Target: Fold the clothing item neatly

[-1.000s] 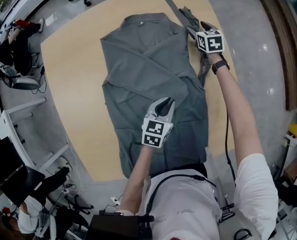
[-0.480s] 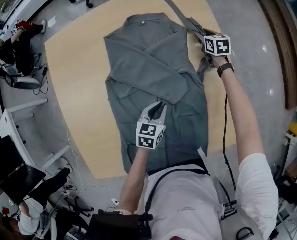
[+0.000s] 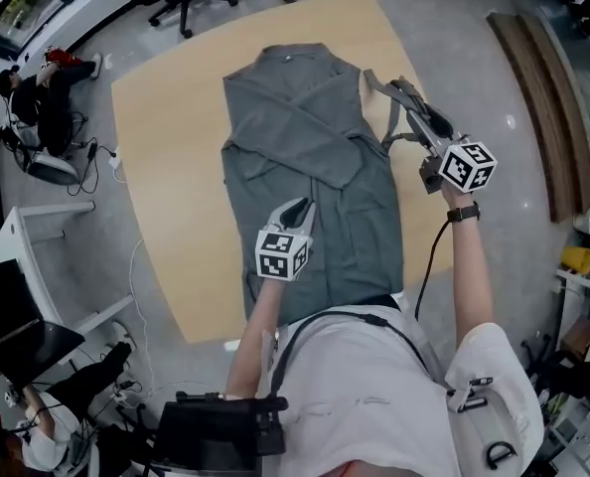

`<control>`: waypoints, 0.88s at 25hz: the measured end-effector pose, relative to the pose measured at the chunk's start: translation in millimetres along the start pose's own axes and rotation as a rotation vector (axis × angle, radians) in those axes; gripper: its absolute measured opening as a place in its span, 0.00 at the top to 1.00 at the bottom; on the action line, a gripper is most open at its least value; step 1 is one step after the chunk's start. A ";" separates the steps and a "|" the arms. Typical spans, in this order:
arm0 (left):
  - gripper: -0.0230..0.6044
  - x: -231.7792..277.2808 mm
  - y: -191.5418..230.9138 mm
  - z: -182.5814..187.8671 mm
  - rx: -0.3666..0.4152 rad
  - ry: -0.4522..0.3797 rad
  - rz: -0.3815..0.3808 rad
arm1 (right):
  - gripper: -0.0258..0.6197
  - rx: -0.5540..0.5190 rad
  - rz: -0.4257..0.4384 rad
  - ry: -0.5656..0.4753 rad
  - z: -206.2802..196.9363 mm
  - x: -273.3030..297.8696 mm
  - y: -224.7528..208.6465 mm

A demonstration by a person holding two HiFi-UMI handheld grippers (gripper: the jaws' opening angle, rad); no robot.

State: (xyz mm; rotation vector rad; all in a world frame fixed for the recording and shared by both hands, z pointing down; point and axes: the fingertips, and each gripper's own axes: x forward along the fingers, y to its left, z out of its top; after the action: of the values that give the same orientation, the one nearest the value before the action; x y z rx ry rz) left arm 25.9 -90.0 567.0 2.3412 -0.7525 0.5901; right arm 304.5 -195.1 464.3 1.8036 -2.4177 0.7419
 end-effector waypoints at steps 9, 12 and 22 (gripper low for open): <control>0.87 -40.3 19.5 3.5 -0.093 -0.078 0.066 | 0.70 -0.119 0.372 -0.001 -35.8 0.7 175.2; 0.87 -53.0 34.9 -4.6 -0.129 -0.090 0.108 | 0.69 -0.143 0.426 0.131 -98.4 34.7 208.5; 0.87 -68.8 52.0 -40.9 -0.182 -0.059 0.176 | 0.53 -0.272 0.215 0.546 -284.7 106.9 178.5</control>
State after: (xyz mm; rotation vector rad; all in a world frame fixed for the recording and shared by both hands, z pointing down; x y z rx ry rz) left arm -67.1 -72.0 578.8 2.1470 -1.0045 0.5054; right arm 35.7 -141.4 686.2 1.0784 -2.2176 0.7514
